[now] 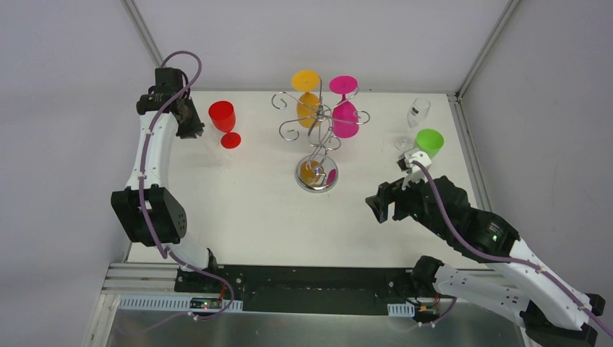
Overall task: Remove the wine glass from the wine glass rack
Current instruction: Place the wine glass at the center of the board.
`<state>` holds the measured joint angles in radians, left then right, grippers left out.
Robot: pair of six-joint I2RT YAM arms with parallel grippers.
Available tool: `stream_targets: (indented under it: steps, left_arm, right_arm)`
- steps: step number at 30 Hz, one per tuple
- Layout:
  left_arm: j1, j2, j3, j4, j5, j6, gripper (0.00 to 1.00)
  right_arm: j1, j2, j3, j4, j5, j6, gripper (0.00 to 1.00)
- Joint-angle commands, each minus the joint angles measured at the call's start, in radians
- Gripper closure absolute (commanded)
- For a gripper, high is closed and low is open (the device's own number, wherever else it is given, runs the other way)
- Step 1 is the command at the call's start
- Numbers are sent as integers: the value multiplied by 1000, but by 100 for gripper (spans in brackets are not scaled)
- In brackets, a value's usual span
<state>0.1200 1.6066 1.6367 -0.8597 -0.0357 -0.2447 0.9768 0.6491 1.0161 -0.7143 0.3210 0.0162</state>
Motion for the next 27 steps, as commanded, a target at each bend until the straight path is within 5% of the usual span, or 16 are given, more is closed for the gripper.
stream_targets:
  steps: [1, 9, 27]
  left_arm:
    - [7, 0, 43, 2, -10, 22, 79]
    - [7, -22, 54, -16, 5, 28, 66]
    - [5, -181, 48, -106, 135, 18, 56]
  right_arm:
    - [-3, -1, -8, 10, -1, 15, 22]
    - [-2, -6, -6, 7, -2, 25, 22]
    - [-3, 113, 182, -46, 61, 29, 21]
